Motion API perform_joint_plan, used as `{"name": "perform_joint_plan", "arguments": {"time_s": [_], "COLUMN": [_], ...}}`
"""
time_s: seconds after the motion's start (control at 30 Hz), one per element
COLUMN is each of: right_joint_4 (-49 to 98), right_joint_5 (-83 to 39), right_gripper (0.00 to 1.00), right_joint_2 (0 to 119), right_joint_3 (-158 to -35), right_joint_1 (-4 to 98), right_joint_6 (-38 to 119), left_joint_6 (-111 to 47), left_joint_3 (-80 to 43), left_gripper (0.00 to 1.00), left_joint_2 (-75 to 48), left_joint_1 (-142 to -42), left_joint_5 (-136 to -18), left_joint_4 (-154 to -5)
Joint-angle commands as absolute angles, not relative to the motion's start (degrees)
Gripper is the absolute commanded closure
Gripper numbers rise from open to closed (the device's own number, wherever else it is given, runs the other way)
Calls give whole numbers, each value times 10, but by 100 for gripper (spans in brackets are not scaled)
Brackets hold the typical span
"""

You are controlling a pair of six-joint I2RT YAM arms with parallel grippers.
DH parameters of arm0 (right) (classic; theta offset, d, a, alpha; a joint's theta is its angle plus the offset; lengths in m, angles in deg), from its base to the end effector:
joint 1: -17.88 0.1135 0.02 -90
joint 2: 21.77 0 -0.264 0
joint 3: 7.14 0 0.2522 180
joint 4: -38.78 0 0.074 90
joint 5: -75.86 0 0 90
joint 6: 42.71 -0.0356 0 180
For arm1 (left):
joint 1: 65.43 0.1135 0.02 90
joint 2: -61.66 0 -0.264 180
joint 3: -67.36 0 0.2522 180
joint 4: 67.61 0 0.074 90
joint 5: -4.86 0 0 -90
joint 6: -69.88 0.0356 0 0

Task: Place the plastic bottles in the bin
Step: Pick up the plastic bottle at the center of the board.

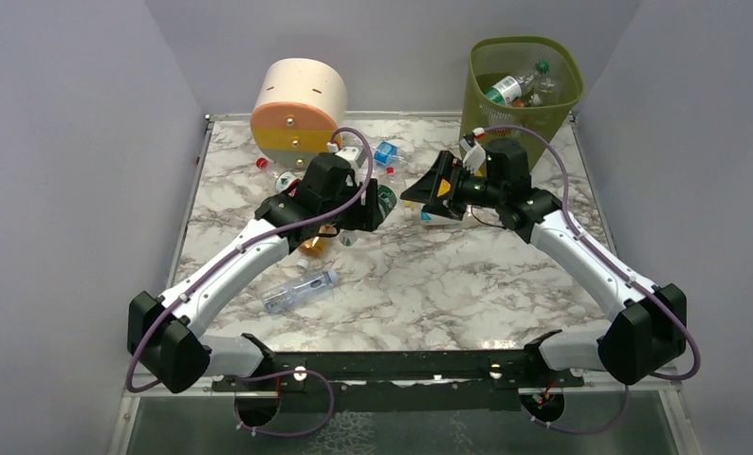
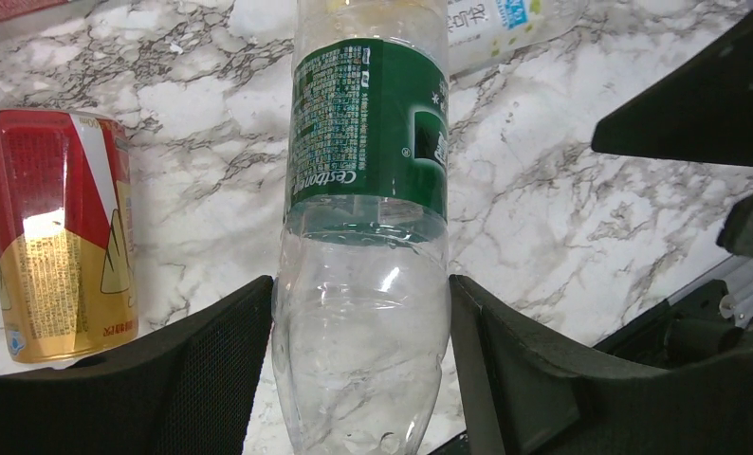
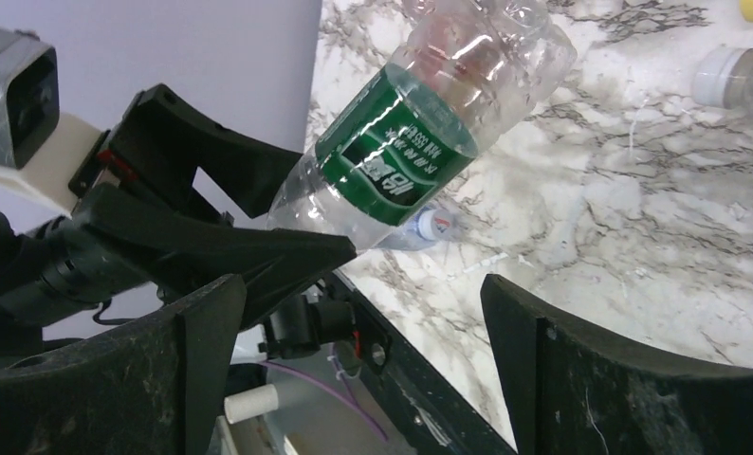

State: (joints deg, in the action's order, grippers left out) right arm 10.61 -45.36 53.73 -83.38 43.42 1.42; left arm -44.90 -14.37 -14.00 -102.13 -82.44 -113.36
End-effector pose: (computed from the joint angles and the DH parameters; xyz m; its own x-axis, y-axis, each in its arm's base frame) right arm 0.2616 0.1455 0.3242 -0.8520 0.2732 -0.4466 -0.2474 0.5417 0.8033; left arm 0.2313 -0.1745 0.3260 -0.7272 0.0199 -0.6862 0.3538 0.8674 -0.3499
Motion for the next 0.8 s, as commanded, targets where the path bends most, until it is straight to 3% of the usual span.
{"name": "perform_joint_plan", "arguments": {"time_s": [0.0,0.77], "right_joint_4": [157,401], "right_joint_5": [-485,-541], "right_gripper": [2,0], "right_joint_2": [546,629], "right_joint_3": [-822,-775], "right_joint_1": [434,434], "right_joint_6": [-67,-315], "left_joint_6": [-459,-485], "left_joint_3": [-126,-84], "left_gripper": [31,32], "left_joint_2": [-93,-43], "left_joint_1": [-1020,-1032], "left_joint_5": [-802,-790], "left_joint_4": [-1094,-1012]}}
